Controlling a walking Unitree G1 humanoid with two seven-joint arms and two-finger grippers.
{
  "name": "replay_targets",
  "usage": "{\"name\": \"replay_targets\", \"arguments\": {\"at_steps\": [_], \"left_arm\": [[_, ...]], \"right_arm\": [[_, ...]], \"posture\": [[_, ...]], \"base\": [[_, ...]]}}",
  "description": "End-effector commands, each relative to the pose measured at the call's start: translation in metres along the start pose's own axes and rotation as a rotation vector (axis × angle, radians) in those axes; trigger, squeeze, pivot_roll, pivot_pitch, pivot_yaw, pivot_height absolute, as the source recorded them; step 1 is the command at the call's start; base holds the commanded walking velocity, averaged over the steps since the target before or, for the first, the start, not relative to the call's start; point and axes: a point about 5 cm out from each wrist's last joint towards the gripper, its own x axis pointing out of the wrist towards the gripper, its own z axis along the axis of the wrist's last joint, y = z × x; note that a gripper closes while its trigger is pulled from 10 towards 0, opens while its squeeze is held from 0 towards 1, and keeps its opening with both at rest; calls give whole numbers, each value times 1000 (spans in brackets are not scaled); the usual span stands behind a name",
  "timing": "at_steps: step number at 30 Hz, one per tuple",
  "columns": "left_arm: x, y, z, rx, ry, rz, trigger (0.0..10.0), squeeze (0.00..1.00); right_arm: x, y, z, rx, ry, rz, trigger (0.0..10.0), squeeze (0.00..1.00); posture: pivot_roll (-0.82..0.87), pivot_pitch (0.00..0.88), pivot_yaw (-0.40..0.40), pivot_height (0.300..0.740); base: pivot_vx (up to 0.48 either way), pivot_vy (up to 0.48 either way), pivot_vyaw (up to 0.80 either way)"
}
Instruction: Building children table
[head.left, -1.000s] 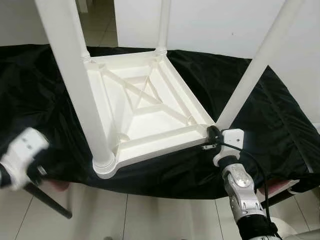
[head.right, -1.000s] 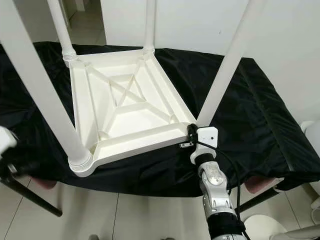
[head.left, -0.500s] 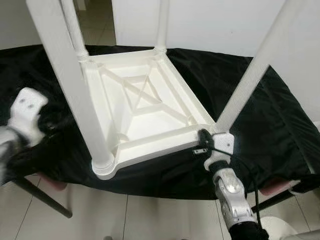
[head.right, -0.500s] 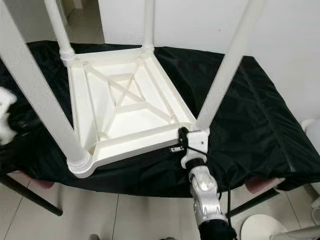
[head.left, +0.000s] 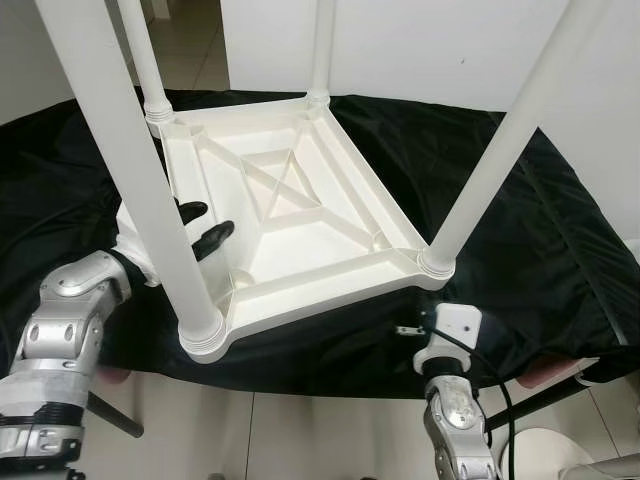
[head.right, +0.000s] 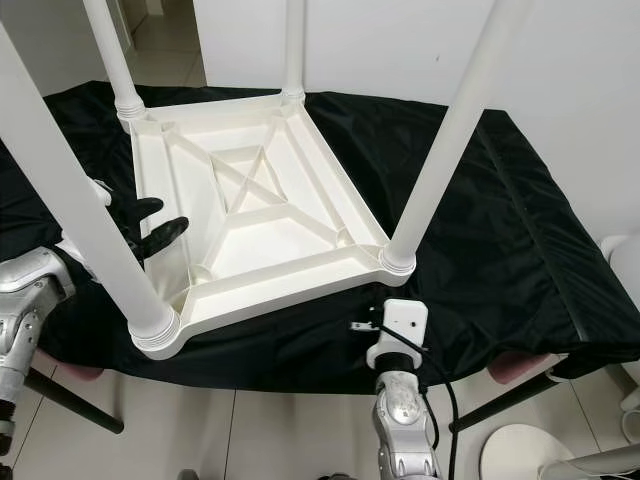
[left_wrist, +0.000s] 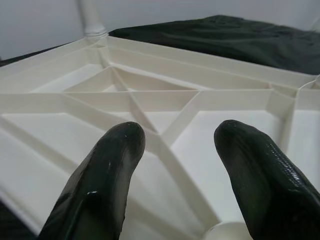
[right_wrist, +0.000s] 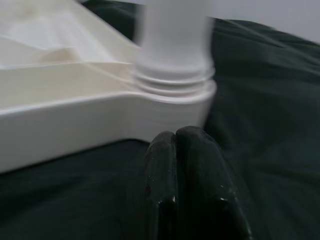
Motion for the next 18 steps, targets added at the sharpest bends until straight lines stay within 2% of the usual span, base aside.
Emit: {"name": "replay_targets", "arguments": {"at_steps": [1, 6, 7, 8, 9, 10, 12, 13, 16, 18], "left_arm": [[6, -6, -2, -39, -10, 27, 10000, 0], [8, -11, -1, -55, -19, -6, 10000, 0], [9, -13, -1, -59, -21, -25, 10000, 0], [9, -13, -1, -59, -21, -25, 10000, 0], [10, -17, -1, -63, -23, -48, 10000, 0], [10, -17, -1, -63, -23, -48, 10000, 0], [11, -24, -2, -67, -24, -90, 10000, 0], [11, -24, -2, -67, -24, -90, 10000, 0], [10, -30, -1, -88, -43, -120, 10000, 0], [10, -36, 0, -100, -50, -148, 10000, 0]], "right_arm": [[11, -20, 2, -45, 17, -160, 10000, 0], [21, -25, 8, -50, -8, -212, 10000, 0], [31, -28, 14, -56, -30, -233, 10000, 0], [31, -28, 14, -56, -30, -233, 10000, 0], [43, -31, 20, -66, -50, -245, 10000, 0], [43, -31, 20, -66, -50, -245, 10000, 0], [64, -36, 32, -86, -98, -266, 10000, 0], [64, -36, 32, -86, -98, -266, 10000, 0], [82, -39, 47, -86, -137, -306, 10000, 0], [95, -34, 59, -65, -161, -309, 10000, 0]], "posture": [[40, 92, -22, 740], [38, 90, -24, 740], [39, 89, -27, 740], [39, 89, -27, 740], [40, 84, -27, 740], [40, 84, -27, 740], [41, 80, -27, 740], [41, 80, -27, 740], [44, 73, -29, 740], [48, 72, -30, 740]], "base": [[0, 0, 0], [0, 0, 0], [0, 0, 0], [0, 0, 0], [0, 0, 0], [0, 0, 0], [0, 0, 0], [0, 0, 0], [0, 0, 0], [0, 0, 0]]}}
